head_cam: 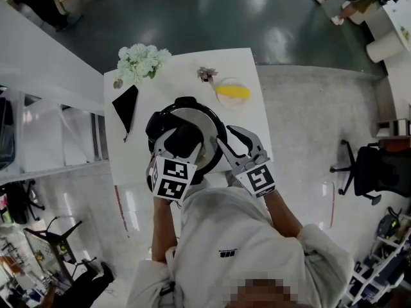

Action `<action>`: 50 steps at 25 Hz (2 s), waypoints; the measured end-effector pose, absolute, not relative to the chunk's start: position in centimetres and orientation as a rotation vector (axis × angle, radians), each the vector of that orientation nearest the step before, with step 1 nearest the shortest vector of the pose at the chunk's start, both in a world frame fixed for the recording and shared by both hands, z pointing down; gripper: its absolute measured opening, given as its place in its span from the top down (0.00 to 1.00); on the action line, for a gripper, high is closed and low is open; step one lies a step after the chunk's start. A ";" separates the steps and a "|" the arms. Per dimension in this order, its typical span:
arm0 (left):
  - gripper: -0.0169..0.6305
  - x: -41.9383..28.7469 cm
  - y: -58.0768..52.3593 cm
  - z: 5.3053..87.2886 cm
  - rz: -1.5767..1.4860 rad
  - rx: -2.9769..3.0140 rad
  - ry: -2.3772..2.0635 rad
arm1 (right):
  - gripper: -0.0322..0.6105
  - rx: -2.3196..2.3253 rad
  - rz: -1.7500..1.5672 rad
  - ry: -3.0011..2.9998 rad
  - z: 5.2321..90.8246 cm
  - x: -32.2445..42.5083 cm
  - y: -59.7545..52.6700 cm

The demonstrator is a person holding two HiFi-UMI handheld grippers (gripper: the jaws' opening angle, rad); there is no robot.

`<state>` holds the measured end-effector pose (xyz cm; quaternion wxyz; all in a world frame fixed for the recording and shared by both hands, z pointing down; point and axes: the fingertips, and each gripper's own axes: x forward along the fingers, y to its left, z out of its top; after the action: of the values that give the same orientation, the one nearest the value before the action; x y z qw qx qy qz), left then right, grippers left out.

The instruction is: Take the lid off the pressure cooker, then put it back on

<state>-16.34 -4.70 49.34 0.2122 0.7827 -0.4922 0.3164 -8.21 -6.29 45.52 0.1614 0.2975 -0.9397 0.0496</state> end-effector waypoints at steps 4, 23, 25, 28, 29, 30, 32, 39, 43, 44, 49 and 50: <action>0.51 -16.1 -4.9 48.4 0.857 2.185 -1.373 | 0.73 0.855 0.104 -2.705 45.2 -7.6 -6.6; 0.51 -9.0 -7.3 44.9 0.880 2.318 -1.335 | 0.73 0.974 0.009 -2.723 43.7 -0.2 -8.2; 0.51 -8.0 -7.7 44.9 0.889 2.329 -1.321 | 0.73 0.994 0.025 -2.711 43.7 0.9 -8.3; 0.51 -6.2 -8.5 44.7 0.877 2.361 -1.306 | 0.73 1.024 0.036 -2.698 43.6 2.5 -8.7; 0.51 -5.6 -8.8 44.7 0.874 2.370 -1.303 | 0.73 1.032 0.024 -2.700 43.6 3.1 -8.9; 0.51 -5.1 -9.0 44.7 0.876 2.374 -1.298 | 0.73 1.041 0.023 -2.697 43.5 3.6 -9.0; 0.51 -4.1 -9.3 44.9 0.888 2.372 -1.283 | 0.73 1.062 0.052 -2.678 43.5 4.8 -9.2; 0.51 -0.4 -10.9 45.3 0.881 2.413 -1.243 | 0.73 1.110 0.076 -2.637 43.9 8.3 -10.2; 0.51 1.4 -11.7 45.9 0.879 2.413 -1.232 | 0.73 1.113 0.026 -2.643 44.3 10.1 -11.0; 0.51 1.8 -11.9 46.1 0.879 2.412 -1.230 | 0.73 1.115 0.043 -2.634 44.4 10.5 -11.1; 0.51 3.7 -12.7 47.6 0.878 2.399 -1.213 | 0.73 1.112 0.073 -2.618 45.5 12.0 -11.9; 0.51 4.1 -12.9 47.8 0.877 2.397 -1.210 | 0.73 1.114 0.097 -2.608 45.6 12.3 -12.0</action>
<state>4.10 -12.88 47.84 0.1576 0.8379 -0.4231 0.3067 12.26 -12.04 45.62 0.1514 0.3881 -0.9085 0.0337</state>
